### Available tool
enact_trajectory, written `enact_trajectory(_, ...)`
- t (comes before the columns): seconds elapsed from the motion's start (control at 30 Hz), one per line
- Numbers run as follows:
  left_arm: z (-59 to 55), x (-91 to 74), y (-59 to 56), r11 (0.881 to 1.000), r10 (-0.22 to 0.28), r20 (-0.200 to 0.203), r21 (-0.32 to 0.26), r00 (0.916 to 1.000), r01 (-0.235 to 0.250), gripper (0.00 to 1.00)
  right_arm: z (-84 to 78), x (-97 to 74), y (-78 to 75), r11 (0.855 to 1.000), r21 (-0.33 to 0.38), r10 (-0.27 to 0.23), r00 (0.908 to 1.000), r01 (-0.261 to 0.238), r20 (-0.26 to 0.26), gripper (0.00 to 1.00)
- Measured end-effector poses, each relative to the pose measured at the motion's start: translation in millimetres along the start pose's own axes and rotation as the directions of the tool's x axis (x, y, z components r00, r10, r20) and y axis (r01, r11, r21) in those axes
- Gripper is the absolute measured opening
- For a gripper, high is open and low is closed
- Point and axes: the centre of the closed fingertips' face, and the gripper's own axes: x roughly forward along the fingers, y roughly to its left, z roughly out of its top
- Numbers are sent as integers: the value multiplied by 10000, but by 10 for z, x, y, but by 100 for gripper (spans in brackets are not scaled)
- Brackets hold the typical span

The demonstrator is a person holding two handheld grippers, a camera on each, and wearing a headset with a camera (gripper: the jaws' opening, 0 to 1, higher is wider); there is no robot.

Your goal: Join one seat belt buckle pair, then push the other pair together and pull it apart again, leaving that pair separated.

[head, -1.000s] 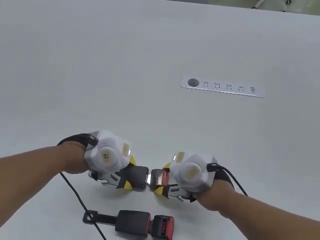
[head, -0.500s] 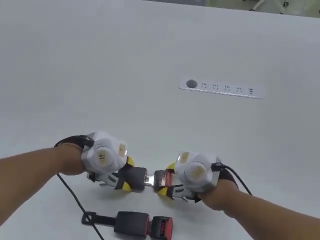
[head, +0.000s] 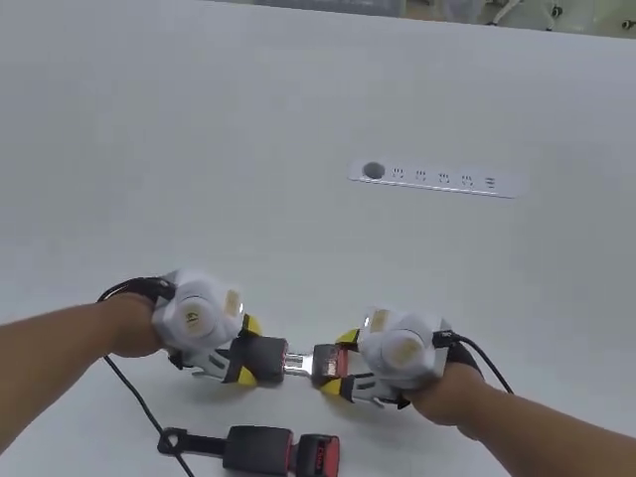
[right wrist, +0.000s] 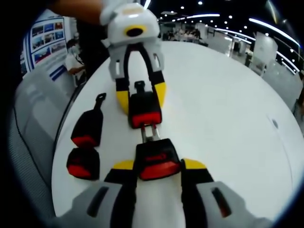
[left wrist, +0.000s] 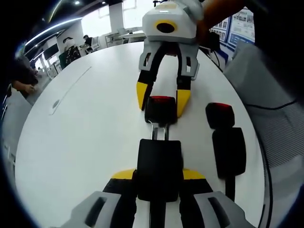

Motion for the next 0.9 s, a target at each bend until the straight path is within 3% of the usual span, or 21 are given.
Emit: enact_trajectory(0.9, -10, -10, -10, 9996, 69, 83, -288, 9999, -67, 36, -630, -536, -155, 9996, 163, -230, 9997, 229, 42, 36)
